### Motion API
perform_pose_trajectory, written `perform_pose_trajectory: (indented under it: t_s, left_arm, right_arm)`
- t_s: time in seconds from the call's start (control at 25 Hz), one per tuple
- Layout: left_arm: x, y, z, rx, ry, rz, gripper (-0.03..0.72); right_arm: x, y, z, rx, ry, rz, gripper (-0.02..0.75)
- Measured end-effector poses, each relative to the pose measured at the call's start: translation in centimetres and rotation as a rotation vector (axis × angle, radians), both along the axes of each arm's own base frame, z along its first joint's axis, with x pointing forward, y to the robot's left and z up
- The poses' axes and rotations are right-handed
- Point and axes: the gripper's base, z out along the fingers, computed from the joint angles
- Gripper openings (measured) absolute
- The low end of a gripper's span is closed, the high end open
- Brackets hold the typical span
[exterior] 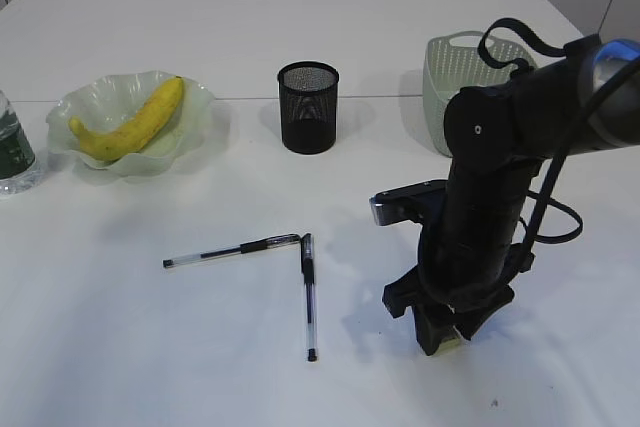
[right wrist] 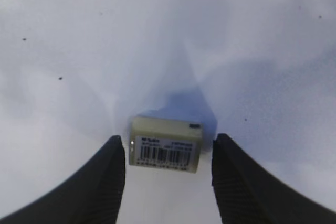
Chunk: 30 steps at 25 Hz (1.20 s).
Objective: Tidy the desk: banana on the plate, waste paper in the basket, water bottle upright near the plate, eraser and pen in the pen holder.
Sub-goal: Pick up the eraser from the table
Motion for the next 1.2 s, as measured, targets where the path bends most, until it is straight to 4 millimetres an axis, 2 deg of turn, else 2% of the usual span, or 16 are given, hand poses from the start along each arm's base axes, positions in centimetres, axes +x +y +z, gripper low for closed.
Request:
perform_pose_trajectory:
  t_s: [0.12,0.24,1.0,1.2]
  left_arm:
    - [0.00,0.00,0.00,0.000,0.000,0.000,0.456]
    - [0.00,0.00,0.00,0.000,0.000,0.000,0.454]
    - [0.00,0.00,0.01,0.002,-0.001,0.000,0.452]
    - [0.00,0.00,0.01,0.002,-0.001,0.000,0.452]
  right_arm:
    - [0.00,0.00,0.00,0.000,0.000,0.000,0.314]
    - [-0.02,-0.01,0.00,-0.001,0.002,0.000,0.269]
    - [-0.03,0.00,0.12,-0.003,0.011,0.002,0.258]
    - [0.58,0.28,0.81,0.007,-0.008,0.005,0.254]
